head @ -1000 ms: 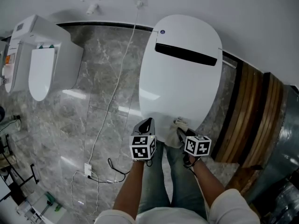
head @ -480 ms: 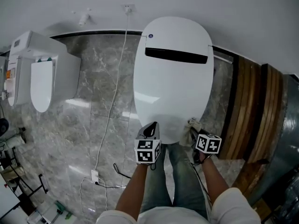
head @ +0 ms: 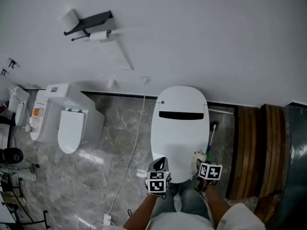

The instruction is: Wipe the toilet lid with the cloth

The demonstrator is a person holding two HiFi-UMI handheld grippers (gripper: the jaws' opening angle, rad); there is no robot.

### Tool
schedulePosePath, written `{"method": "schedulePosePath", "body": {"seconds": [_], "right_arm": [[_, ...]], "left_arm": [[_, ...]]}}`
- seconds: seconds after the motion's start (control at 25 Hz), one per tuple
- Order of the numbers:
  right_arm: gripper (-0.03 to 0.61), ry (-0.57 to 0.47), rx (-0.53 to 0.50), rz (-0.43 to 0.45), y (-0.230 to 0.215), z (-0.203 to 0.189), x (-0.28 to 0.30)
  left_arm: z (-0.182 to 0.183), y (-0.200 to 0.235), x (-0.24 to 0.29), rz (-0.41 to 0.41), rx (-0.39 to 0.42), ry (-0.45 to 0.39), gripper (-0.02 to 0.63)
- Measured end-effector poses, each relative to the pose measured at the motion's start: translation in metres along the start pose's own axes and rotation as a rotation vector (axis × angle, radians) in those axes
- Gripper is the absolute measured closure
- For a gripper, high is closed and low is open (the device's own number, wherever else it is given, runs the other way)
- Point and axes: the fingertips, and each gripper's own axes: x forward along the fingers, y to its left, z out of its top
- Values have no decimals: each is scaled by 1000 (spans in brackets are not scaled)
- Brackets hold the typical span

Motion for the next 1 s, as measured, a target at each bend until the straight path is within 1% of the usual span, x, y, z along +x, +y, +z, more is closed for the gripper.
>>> {"method": "schedulePosePath", "body": {"seconds": [0.12, 0.24, 0.32, 0.44, 0.52, 0.64, 0.72, 0.8, 0.88, 1.0], "right_arm": [[477, -84, 23, 15, 24, 41, -30], [477, -172, 41, 68, 49, 84, -63], [477, -219, 27, 96, 67, 110, -85], [476, -258, -27, 124, 94, 137, -113], [476, -270, -54, 140, 105, 143, -129], [476, -312, -87, 159, 120, 163, -145], [476, -340, -112, 159, 130, 177, -149], [476, -353, -143, 148, 138, 181, -150], [476, -349, -171, 134, 142, 178, -148], [476, -336, -178, 130, 143, 171, -146]], "left_arm": [[49, -4, -31, 6, 14, -64, 601], [94, -8, -53, 14, 36, -144, 601], [125, -8, -63, 27, 39, -192, 600], [163, -8, -75, 23, -1, -236, 601], [178, -18, -81, 3, -14, -258, 601], [201, -31, -88, -11, -2, -307, 601], [211, -37, -88, -20, -1, -320, 601], [211, -43, -84, -26, 22, -313, 601], [205, -49, -80, -27, 58, -298, 601], [201, -60, -76, -45, 78, -282, 601]]}}
